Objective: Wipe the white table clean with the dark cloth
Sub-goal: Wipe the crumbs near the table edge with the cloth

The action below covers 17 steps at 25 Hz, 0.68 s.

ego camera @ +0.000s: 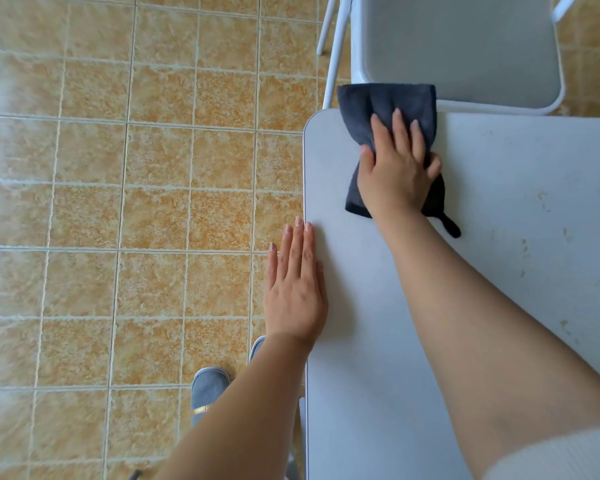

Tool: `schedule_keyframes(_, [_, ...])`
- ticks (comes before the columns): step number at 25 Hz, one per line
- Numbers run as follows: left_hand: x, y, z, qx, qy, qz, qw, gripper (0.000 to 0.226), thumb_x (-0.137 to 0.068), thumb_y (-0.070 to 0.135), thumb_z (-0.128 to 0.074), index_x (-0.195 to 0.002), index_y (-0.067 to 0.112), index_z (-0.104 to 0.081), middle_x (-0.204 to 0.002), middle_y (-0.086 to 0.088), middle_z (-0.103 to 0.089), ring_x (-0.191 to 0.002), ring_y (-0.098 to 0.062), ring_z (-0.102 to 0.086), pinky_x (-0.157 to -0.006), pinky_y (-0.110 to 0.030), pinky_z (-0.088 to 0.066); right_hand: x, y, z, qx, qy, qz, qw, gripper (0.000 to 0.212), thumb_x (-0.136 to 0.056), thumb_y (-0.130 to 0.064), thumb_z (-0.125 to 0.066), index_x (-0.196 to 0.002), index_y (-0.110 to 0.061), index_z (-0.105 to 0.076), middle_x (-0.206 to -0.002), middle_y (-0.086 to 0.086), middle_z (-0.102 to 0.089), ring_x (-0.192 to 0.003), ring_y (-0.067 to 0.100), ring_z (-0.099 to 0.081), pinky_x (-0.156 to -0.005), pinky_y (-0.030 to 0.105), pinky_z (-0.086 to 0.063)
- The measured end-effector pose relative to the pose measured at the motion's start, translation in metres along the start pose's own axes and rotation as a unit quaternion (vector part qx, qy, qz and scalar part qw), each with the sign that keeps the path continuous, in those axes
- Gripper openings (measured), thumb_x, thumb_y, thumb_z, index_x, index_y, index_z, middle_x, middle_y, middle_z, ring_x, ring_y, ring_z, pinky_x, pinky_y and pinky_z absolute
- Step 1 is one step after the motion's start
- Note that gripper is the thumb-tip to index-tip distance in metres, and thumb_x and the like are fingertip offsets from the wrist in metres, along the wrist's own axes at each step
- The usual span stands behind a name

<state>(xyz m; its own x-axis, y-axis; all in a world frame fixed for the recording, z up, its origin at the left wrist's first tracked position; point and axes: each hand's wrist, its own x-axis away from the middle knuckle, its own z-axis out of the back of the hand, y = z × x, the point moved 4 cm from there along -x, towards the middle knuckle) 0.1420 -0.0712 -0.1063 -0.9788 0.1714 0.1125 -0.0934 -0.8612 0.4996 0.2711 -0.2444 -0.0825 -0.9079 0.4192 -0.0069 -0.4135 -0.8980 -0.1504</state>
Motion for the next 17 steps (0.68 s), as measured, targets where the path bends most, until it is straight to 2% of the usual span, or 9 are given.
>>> schedule_keyframes(4, [-0.001,-0.001,0.005,0.010,-0.019,-0.003,1.000,0.054,-0.103,0.027,-0.015,-0.153,0.010,-0.017,-0.160,-0.002,-0.017,-0.149,-0.015,-0.009,-0.120,-0.040,-0.011,0.028,-0.029,-0.009,0.008,0.014,0.112,0.994,0.044,-0.095,-0.037,-0.046,-0.138,-0.035,-0.053,-0.154,-0.006,-0.043,-0.142,0.021,-0.039,-0.103,0.052,-0.033])
schedule_keyframes(6, [0.000,-0.005,0.011,0.014,-0.024,-0.010,1.000,0.054,-0.103,0.030,-0.015,-0.153,0.010,-0.015,-0.161,-0.002,-0.014,-0.149,-0.014,-0.006,-0.121,-0.038,-0.007,0.053,-0.025,-0.006,0.013,0.025,0.134,0.991,0.043,-0.095,-0.037,-0.045,-0.138,-0.036,-0.054,-0.152,-0.007,-0.045,-0.141,0.020,-0.041,-0.102,0.051,-0.035])
schedule_keyframes(10, [0.009,-0.022,0.029,0.017,-0.023,0.001,1.000,0.056,-0.103,0.035,-0.010,-0.154,0.010,-0.009,-0.162,-0.003,-0.007,-0.149,-0.013,-0.001,-0.121,-0.038,-0.005,0.121,-0.009,0.001,0.016,0.036,0.125,0.991,0.042,-0.097,-0.037,-0.046,-0.139,-0.035,-0.052,-0.154,-0.007,-0.043,-0.143,0.020,-0.038,-0.104,0.050,-0.034])
schedule_keyframes(17, [0.041,-0.012,0.037,-0.013,-0.068,-0.063,0.996,0.057,-0.104,0.036,-0.010,-0.154,0.011,-0.002,-0.162,-0.003,0.003,-0.148,-0.013,0.007,-0.121,-0.037,-0.001,0.273,0.023,0.015,0.037,0.053,0.098,0.993,0.040,-0.101,-0.034,-0.047,-0.141,-0.031,-0.053,-0.154,-0.004,-0.042,-0.143,0.021,-0.039,-0.105,0.048,-0.036])
